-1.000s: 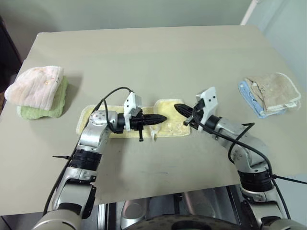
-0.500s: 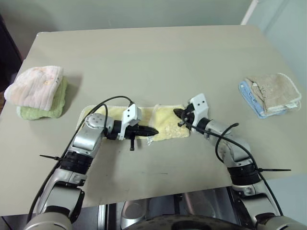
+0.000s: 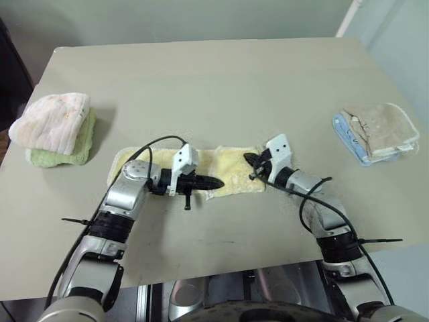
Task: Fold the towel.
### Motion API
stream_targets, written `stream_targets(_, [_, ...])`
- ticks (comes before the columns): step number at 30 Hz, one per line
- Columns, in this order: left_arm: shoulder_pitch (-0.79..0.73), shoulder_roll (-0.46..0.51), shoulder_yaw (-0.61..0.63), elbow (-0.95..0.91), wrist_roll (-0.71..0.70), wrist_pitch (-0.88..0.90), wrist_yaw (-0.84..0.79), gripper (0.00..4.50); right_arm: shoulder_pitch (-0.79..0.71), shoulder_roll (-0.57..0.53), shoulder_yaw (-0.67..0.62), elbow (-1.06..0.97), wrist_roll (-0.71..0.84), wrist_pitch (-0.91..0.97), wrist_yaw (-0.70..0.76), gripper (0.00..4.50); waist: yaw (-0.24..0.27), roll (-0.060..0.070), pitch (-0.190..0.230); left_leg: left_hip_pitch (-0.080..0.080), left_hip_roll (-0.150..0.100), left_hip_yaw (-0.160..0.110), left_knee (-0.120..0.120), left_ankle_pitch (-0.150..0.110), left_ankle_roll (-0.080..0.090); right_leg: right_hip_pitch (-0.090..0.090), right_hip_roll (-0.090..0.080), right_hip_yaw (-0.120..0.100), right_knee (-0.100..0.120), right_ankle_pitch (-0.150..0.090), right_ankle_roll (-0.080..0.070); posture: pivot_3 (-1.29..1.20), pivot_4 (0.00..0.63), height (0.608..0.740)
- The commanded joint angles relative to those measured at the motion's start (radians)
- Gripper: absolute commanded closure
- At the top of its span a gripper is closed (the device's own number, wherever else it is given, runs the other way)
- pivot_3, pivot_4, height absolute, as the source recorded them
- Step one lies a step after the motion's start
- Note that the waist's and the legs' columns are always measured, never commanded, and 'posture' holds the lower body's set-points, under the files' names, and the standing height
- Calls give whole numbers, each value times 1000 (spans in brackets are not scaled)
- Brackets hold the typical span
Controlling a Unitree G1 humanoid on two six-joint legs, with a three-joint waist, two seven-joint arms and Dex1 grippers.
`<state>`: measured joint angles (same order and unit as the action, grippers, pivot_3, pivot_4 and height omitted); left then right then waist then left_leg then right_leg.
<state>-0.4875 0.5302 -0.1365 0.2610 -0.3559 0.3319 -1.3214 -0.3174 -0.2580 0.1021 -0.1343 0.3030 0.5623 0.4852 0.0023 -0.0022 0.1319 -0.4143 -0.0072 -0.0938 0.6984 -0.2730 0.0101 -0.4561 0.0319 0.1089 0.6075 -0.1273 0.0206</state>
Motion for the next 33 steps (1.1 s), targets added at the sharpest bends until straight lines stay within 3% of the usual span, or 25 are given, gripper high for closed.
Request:
stream_targets(1, [-50, 38, 101, -46, -122, 119, -23, 4113, -2, -75, -91, -157, 157, 77, 117, 4500, 1, 0, 0, -2, 0, 0, 0, 0, -1, -2, 0, 0, 0, 0, 0, 0, 150, 740])
stream_targets(6, [-56, 117, 175, -29, -159, 175, -20, 2527, -5, -213, -97, -252, 268, 143, 268, 4500, -3, 0, 0, -4, 0, 1, 0, 1, -3, -4, 0, 0, -2, -2, 1, 0, 150, 740])
stream_targets(9, [-40, 150, 236, -46, -208, 227, -13, 1458, -19, -227, -88, -259, 294, 158, 282, 3907, -5, 0, 0, -4, 0, 1, 0, 1, -3, -4, 1, 0, -2, -3, 1, 0, 150, 740])
stream_targets(13, [20, 216, 348, -73, -278, 321, 24, 14, -40, -230, -50, -257, 300, 161, 311, 2572, -8, 0, 0, -4, 0, 1, 0, 0, -3, -4, 1, 0, -1, -3, 1, 0, 150, 740])
stream_targets(20, [164, 297, 507, -144, -398, 473, 77, 0, -68, -216, 41, -210, 253, 123, 335, 42, -12, 0, 0, -4, 1, 1, -1, 0, -3, -6, 1, 0, 1, -3, -1, 0, 150, 740])
stream_targets(27, [401, 295, 733, -333, -568, 690, 257, 0, -114, -194, 84, -121, 194, 74, 337, 13, -18, 0, 0, -4, 0, 1, -1, 0, -4, -7, 1, 1, 3, -3, -4, 0, 150, 740])
stream_targets(30, [446, 264, 818, -376, -591, 711, 387, 0, -126, -186, 105, -115, 198, 80, 372, 13, -17, 0, 0, -3, 1, 1, -2, 0, -5, -8, 2, 1, 4, -3, -5, 0, 150, 740])
stream_targets(33, [456, 264, 938, -374, -697, 910, 582, 0, -148, -171, 128, -94, 182, 74, 383, 13, -18, 0, 0, -2, 1, 1, -4, 2, -7, -8, 2, 0, 4, -3, -7, 0, 150, 740])
